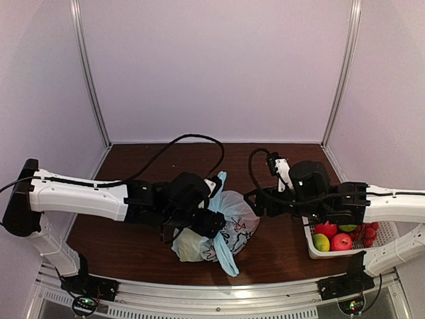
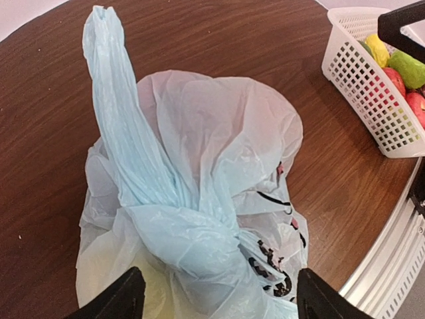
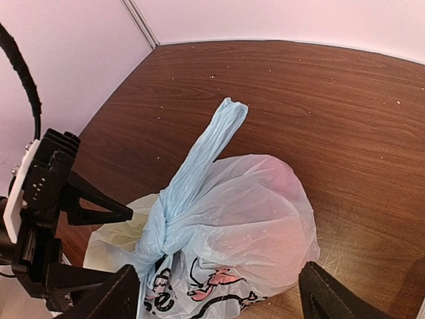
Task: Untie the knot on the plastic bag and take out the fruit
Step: Move the takeout bag to the center of the board, then untie the bag handles from the takeout bag.
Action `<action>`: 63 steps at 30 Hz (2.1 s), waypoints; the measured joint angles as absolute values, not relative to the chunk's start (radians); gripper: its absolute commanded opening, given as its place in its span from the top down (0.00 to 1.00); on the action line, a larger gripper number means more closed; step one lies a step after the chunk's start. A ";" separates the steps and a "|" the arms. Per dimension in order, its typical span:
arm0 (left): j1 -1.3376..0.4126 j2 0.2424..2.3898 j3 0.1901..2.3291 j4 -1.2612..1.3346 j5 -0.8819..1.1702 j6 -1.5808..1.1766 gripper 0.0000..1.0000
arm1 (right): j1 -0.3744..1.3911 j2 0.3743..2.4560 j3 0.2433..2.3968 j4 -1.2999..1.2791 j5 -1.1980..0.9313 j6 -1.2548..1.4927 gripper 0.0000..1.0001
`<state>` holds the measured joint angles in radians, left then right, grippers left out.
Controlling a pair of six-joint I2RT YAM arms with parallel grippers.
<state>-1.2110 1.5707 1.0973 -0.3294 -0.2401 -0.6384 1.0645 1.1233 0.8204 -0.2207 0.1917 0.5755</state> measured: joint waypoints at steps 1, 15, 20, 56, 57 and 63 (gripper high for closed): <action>-1.216 1.581 1.109 -0.341 -0.247 -0.640 0.25 | 1.065 1.126 0.820 -0.213 0.184 0.576 0.16; -1.237 1.655 1.173 -0.443 -0.328 -0.697 0.45 | 1.065 1.130 0.820 -0.186 0.162 0.591 0.16; -1.238 1.665 1.188 -0.464 -0.339 -0.709 0.48 | 1.065 1.130 0.820 -0.183 0.162 0.592 0.16; -1.165 1.395 0.883 -0.036 -0.041 -0.666 1.00 | 1.067 1.040 0.633 -0.063 0.100 0.659 0.15; -1.161 1.391 0.875 -0.022 -0.024 -0.665 1.00 | 1.067 1.050 0.633 -0.063 0.097 0.661 0.14; -1.142 1.383 0.836 0.061 0.079 -0.666 1.00 | 1.067 1.099 0.597 -0.049 0.069 0.656 0.17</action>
